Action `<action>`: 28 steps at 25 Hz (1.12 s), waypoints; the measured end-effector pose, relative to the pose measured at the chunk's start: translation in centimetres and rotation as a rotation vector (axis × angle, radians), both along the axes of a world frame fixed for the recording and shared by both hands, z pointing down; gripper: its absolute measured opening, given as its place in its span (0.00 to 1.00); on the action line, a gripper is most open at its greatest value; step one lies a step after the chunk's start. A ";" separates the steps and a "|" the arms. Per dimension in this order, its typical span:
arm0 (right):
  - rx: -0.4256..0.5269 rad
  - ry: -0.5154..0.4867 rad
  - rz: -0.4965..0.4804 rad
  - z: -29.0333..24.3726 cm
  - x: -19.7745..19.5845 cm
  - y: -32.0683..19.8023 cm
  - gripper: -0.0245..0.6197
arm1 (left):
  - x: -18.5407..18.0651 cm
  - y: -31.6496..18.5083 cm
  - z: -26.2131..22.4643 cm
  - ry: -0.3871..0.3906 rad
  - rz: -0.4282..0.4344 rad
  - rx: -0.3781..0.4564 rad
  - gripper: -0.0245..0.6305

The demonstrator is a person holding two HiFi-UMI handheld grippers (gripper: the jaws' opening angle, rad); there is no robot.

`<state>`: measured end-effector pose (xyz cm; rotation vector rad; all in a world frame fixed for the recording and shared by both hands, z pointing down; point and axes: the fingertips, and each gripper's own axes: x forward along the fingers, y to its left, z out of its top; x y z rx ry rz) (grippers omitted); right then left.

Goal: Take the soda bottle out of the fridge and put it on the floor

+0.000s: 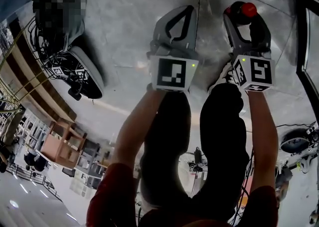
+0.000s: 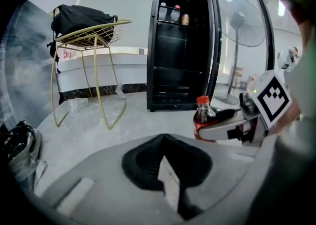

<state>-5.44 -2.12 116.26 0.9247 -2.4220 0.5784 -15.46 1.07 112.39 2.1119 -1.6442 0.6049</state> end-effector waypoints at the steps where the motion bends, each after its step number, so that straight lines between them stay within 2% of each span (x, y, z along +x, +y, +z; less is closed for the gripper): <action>1: -0.001 0.005 0.001 0.8 -0.2 -0.2 0.50 | -0.1 -0.1 0.5 0.003 0.000 0.002 0.04; 7: 0.057 0.030 -0.012 3.7 -2.5 -3.7 0.50 | -0.9 -1.2 2.7 0.016 -0.008 0.012 0.04; 14: 0.123 0.026 0.034 4.8 -5.7 -8.4 0.50 | -2.3 -2.5 4.3 0.047 -0.091 0.001 0.04; 18: 0.181 0.042 0.029 5.1 -7.4 -10.2 0.50 | -3.2 -2.7 4.0 0.068 -0.135 0.021 0.04; 22: 0.203 0.044 0.036 4.9 -8.3 -11.1 0.50 | -3.2 -2.3 4.0 0.074 -0.136 0.010 0.04; 28: 0.208 0.067 0.023 5.2 -7.5 -9.5 0.50 | -3.4 -2.0 4.1 0.080 -0.145 0.016 0.04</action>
